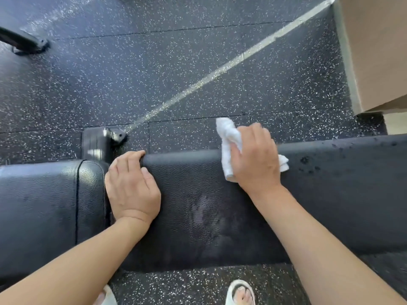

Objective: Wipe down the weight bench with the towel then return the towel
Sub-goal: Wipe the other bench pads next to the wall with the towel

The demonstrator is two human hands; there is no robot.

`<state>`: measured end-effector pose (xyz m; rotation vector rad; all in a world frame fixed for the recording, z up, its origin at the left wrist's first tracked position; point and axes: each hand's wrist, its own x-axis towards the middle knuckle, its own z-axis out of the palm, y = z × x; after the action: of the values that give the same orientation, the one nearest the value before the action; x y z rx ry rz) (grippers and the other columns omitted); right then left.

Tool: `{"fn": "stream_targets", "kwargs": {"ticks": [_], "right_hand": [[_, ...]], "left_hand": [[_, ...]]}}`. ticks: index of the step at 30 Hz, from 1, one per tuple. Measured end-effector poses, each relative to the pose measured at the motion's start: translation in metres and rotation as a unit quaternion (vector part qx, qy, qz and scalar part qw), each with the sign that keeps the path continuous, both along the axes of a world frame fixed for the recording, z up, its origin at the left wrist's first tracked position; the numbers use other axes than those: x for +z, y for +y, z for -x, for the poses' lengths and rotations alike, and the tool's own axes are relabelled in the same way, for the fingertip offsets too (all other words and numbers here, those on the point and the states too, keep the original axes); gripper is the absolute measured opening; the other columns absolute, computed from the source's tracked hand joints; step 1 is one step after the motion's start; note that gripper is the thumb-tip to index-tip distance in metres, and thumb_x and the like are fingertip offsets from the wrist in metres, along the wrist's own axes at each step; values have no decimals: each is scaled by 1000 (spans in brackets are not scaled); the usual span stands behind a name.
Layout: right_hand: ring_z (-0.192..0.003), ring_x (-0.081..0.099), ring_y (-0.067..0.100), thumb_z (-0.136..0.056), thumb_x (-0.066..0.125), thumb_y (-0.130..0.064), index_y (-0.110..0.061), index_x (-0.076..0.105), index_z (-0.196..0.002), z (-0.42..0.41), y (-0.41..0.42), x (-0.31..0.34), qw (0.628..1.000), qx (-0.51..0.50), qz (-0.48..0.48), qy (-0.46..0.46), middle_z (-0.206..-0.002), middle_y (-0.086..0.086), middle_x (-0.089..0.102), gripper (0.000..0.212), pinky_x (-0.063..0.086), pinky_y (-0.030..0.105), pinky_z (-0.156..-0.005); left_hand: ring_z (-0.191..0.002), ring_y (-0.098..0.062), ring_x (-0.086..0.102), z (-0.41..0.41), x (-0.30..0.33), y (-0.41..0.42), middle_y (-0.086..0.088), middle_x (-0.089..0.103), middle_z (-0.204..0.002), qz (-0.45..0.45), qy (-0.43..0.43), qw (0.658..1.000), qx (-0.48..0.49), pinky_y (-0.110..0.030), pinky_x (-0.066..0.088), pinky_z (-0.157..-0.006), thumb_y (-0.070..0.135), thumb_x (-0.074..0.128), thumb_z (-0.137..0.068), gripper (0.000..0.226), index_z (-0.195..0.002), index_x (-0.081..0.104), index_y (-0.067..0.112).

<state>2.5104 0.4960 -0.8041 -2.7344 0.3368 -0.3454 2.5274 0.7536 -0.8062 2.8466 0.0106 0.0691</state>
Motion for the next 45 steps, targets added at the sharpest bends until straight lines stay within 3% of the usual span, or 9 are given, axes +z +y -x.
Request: {"fn": "stream_targets", "kwargs": {"ticks": [5,13,17,23,26,31,36,42,45], "right_hand": [[-79,48,30,-93,45,-25,-10,59,-98,-9,8,3,998,-51,16,39,-93,9,54,21,42,44,-68],[-77,49,26,-97,53,-28,-12,62,-98,-13,143,9,997,65,-48,-6,-91,5,55,18,41,39,-65],[-73,46,23,-96,62,-19,-15,65,-101,56,137,13,994,100,-44,4,-88,2,54,7,41,39,-62],[-68,55,25,-90,65,-12,-11,72,-103,172,82,5,980,194,-47,-7,-93,5,66,14,44,39,-58],[-65,48,26,-93,61,-10,-8,75,-93,142,74,7,984,177,-13,-22,-84,6,60,14,42,42,-57],[-75,49,31,-94,57,-19,-7,64,-97,16,94,1,998,19,-22,-54,-89,11,56,15,40,43,-64],[-81,53,30,-92,62,-21,-12,61,-97,-15,132,6,999,4,-22,-41,-95,8,59,11,40,40,-67],[-71,44,25,-96,61,-12,-12,66,-100,140,125,3,974,223,-36,-21,-87,5,54,6,40,41,-61],[-69,38,23,-101,46,-17,-15,65,-99,153,81,-2,965,263,-13,-5,-82,3,51,19,35,38,-61]], "left_hand": [[-132,-32,47,0,1,1,-6,57,-136,-3,4,1000,-4,-51,37,-112,25,39,-94,46,-135,57,15],[-128,-36,51,-2,-9,6,-10,59,-132,-12,-8,1000,-8,-51,39,-109,23,38,-93,44,-131,57,10],[-131,-33,48,-2,-9,6,-8,58,-136,-10,-3,1000,-2,-49,35,-112,24,39,-95,44,-134,58,14],[-131,-33,47,0,-5,5,-6,57,-136,7,-8,1000,-13,-52,36,-112,24,40,-96,43,-135,56,16],[-131,-34,48,0,-6,5,-6,58,-137,16,-11,1000,-12,-53,37,-111,26,38,-96,44,-135,57,16],[-130,-33,49,0,-5,5,-5,58,-138,16,-10,1000,-9,-52,37,-111,28,35,-97,45,-135,57,18],[-127,-33,50,-1,-10,6,-4,58,-136,6,-12,1000,-8,-50,38,-108,26,38,-97,42,-134,57,20],[-124,-34,50,0,-10,6,-6,58,-134,5,-16,1000,-8,-50,39,-106,26,39,-97,42,-135,56,20],[-127,-32,48,3,-7,3,-4,58,-135,10,-22,1000,-4,-48,36,-109,25,38,-98,41,-135,56,21]]}}
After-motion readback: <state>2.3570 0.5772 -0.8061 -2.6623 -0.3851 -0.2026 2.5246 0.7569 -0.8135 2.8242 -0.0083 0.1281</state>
